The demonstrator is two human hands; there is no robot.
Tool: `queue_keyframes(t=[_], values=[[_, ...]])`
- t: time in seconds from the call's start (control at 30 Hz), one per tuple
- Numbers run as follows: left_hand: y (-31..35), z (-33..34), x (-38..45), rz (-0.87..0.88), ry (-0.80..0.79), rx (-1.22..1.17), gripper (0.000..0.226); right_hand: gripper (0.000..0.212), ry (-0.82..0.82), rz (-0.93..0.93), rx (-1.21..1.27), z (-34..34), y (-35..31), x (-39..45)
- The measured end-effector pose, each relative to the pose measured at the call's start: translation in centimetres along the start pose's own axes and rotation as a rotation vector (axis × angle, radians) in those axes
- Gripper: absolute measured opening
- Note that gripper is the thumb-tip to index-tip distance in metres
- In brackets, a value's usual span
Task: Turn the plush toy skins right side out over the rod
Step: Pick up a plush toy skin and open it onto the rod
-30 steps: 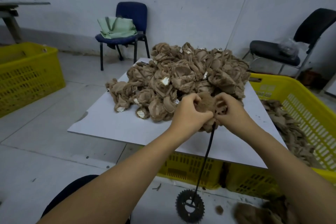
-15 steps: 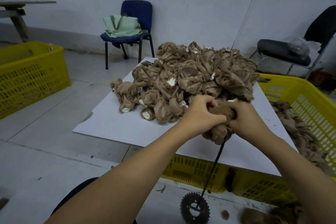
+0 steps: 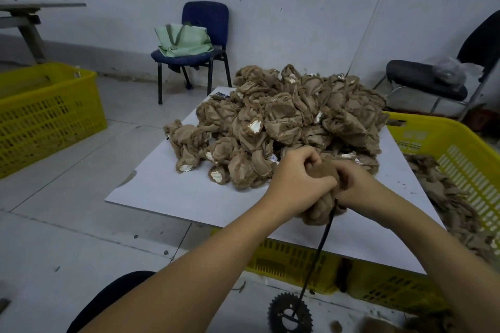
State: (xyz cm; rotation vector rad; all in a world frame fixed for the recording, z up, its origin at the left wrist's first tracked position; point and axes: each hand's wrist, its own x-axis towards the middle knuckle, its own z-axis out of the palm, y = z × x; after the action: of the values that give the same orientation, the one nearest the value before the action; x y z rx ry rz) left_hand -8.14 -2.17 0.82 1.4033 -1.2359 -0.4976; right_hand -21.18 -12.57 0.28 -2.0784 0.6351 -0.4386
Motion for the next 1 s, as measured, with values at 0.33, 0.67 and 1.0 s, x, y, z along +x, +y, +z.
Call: queue_keyframes(t=[0.33, 0.67, 1.0], values=[[-0.8, 2.2, -2.6, -0.095, -0.131, -0.291, 0.025, 0.036, 0.475, -0.141, -0.284, 0.7, 0.7, -0.4], [-2.0, 1.0, -0.9, -0.317, 0.104, -0.216, 0.028, 0.035, 0.374, -0.116, 0.114, 0.8, -0.4, 0.1], [-1.4, 0.5, -1.0, -0.116, 0.091, -0.158, 0.038, 0.027, 0.471, -0.161, -0.027, 0.5, -1.0, -2.6]])
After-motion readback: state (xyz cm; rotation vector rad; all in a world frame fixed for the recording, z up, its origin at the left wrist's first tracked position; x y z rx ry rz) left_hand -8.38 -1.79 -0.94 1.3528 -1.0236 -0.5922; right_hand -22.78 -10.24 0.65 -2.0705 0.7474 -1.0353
